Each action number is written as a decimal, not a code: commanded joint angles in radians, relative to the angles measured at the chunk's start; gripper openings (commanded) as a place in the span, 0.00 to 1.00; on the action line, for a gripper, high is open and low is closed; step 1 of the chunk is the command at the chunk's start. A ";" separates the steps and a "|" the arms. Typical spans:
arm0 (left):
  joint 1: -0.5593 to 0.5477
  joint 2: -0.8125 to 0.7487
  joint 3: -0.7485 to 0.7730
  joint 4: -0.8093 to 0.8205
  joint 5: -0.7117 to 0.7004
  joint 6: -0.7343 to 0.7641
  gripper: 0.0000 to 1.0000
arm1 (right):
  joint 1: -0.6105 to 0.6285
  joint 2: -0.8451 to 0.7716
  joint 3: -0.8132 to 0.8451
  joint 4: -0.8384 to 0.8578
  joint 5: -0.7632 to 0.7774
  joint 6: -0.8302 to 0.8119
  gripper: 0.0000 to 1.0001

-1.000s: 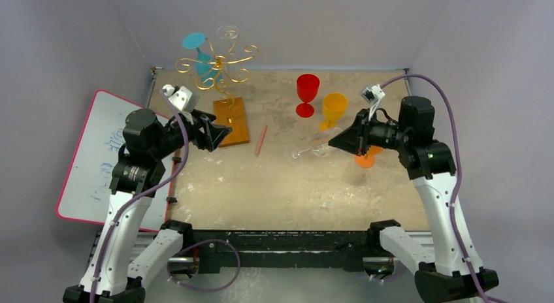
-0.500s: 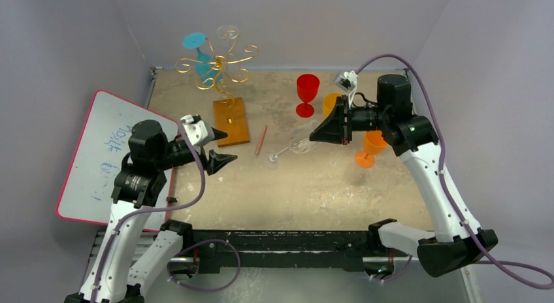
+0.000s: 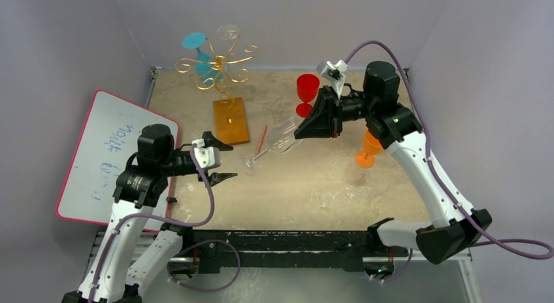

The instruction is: Place the wine glass upside down on the wine glass rack

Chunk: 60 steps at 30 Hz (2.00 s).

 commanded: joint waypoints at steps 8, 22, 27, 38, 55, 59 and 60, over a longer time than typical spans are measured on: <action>-0.026 0.028 0.024 -0.060 0.082 0.197 0.65 | 0.040 0.081 0.097 0.106 -0.065 0.060 0.00; -0.029 0.079 0.071 -0.090 0.129 0.276 0.56 | 0.065 0.115 0.049 0.227 -0.072 0.173 0.00; -0.028 0.088 0.081 -0.116 0.171 0.309 0.47 | 0.070 0.132 0.050 0.249 -0.062 0.201 0.00; -0.029 0.071 0.090 -0.151 0.176 0.335 0.00 | 0.073 0.203 0.068 0.232 -0.027 0.206 0.00; -0.029 0.045 0.119 -0.073 0.077 0.186 0.00 | 0.065 0.175 0.056 0.249 0.239 0.203 0.67; -0.028 0.034 0.115 -0.075 0.074 0.173 0.00 | 0.054 0.151 0.065 0.241 0.348 0.212 0.79; -0.028 0.032 0.110 -0.074 0.073 0.169 0.00 | 0.048 0.146 0.060 0.246 0.374 0.220 0.84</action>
